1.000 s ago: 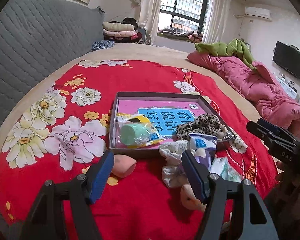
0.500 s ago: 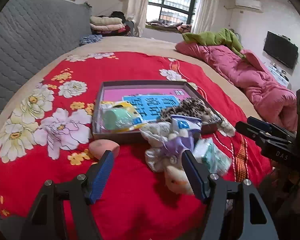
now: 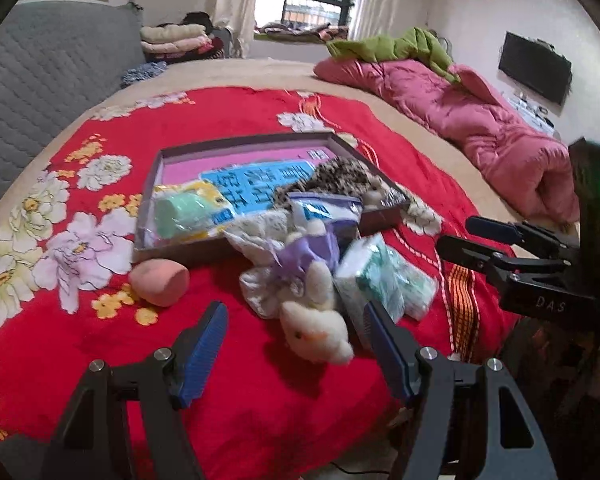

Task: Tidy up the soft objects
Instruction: 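Withdraw both open tools from the box toward the remaining pile, then grasp the white bow-topped plush bunny with left tool while right tool grasps a tissue pack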

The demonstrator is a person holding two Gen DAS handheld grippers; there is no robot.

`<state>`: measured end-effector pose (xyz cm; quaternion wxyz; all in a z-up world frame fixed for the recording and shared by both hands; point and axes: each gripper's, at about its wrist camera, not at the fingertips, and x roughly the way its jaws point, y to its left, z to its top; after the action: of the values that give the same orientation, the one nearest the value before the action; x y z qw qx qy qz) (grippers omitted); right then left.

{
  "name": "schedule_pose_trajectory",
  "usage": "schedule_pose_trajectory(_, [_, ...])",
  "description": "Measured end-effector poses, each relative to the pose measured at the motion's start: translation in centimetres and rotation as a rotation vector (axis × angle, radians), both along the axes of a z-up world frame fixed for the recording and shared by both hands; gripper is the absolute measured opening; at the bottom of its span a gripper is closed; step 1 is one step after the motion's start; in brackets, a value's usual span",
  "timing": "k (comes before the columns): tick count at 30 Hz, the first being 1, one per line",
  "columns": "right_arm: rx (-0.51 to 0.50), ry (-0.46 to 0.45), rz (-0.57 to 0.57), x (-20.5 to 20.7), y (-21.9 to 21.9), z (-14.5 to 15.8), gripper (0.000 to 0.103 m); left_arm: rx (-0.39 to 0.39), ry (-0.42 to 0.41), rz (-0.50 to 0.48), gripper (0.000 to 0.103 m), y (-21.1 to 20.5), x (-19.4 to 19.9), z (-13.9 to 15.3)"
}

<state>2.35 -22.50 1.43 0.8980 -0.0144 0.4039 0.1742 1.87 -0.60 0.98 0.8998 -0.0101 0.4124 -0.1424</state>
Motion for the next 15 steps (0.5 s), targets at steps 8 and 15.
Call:
schedule_pose_trajectory(8, [-0.009, 0.055, 0.009, 0.3, 0.0, -1.4, 0.074, 0.039, 0.034, -0.029, 0.07, -1.4, 0.4, -1.5])
schedule_pose_trajectory(15, [-0.027, 0.092, 0.018, 0.8, 0.5, -2.4, 0.074, 0.074, 0.065, -0.012, 0.07, -1.6, 1.2, -2.9])
